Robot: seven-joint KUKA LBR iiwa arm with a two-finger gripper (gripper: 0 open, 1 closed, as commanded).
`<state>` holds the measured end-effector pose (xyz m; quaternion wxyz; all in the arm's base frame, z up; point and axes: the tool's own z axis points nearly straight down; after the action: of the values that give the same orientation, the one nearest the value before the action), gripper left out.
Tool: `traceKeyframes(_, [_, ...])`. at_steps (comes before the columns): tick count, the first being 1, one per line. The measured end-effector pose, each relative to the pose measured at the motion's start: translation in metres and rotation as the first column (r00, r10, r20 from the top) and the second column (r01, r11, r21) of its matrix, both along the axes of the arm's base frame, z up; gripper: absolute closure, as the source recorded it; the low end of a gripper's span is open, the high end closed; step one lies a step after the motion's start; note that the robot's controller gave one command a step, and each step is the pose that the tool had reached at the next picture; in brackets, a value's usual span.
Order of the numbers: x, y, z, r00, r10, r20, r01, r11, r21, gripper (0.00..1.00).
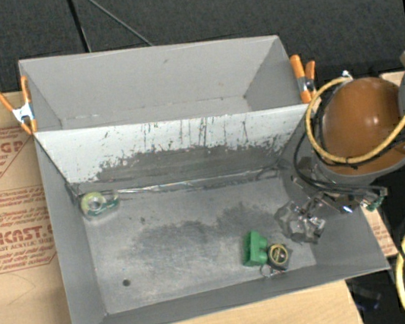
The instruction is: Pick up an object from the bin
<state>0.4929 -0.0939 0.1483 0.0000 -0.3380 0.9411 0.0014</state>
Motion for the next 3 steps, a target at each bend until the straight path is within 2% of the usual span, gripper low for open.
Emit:
traceKeyframes(1, [0.0,-0.001,0.0,1.0,-0.002,0.001,0.002,1.0,-0.001,0.0])
traceKeyframes(2, [-0.002,0.037,-0.079,0.988,0.157,0.007,-0.157,0.988,0.0,0.0])
traceKeyframes(3, [-0.001,0.036,-0.075,0.987,0.158,0.006,-0.158,0.987,-0.002,1.0])
